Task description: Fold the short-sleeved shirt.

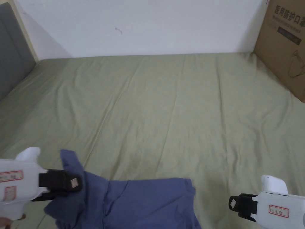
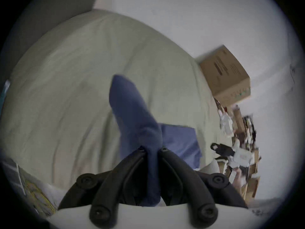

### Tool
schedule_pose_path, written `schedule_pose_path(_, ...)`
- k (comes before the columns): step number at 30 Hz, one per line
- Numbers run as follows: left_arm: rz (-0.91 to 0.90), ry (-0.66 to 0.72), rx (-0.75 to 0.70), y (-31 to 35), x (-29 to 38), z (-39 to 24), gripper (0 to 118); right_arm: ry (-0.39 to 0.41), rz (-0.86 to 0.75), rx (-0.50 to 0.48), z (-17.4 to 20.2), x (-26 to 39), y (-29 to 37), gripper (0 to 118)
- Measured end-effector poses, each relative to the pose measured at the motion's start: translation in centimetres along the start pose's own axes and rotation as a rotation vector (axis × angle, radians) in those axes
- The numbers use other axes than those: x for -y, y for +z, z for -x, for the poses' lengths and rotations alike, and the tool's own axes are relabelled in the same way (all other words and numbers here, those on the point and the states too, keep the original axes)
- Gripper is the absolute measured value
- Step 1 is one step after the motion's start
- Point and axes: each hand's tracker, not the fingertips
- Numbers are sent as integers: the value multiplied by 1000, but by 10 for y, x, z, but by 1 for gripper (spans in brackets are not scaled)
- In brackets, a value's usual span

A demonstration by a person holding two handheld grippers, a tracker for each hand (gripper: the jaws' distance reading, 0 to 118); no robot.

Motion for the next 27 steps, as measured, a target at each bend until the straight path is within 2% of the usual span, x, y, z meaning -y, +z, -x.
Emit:
schedule_pose_path(6,136,-85,126,-71,-4,-79,7,-25,-29,19,-22,2,16,0)
schedule_pose_path(9,216,-141,26,-118,1,-109,7,-60,-44,33,-39,6,24,0)
schedule_pose_path(11,247,-135,19,-149,4,-118,8,-80,-48,47,-49,9,30,0)
schedule_pose_path(13,306,-88,22,-174,8,-126,13,-95,-52,58,-60,13,36,0)
schedule_pose_path(14,339,-83,32,-180,11,-128,22,-101,-51,64,-64,14,38,0)
schedule_pose_path(17,413,-59,100,-192,24,-140,100,-113,-51,85,-74,17,43,0)
schedule_pose_path(18,441,-50,118,-193,30,-145,115,-117,-49,88,-77,17,43,0)
schedule_pose_path(20,465,-54,200,-186,35,-152,115,-134,-51,88,-80,17,44,0)
schedule_pose_path(22,405,-89,189,-175,31,-151,112,-139,-56,83,-80,16,44,0)
schedule_pose_path(25,330,-103,156,-152,22,-141,85,-121,-60,88,-74,12,41,0)
schedule_pose_path(26,272,-85,149,-145,17,-133,85,-114,-60,86,-72,12,40,0)
schedule_pose_path(27,231,-78,128,-140,12,-127,44,-108,-60,83,-70,12,39,0)
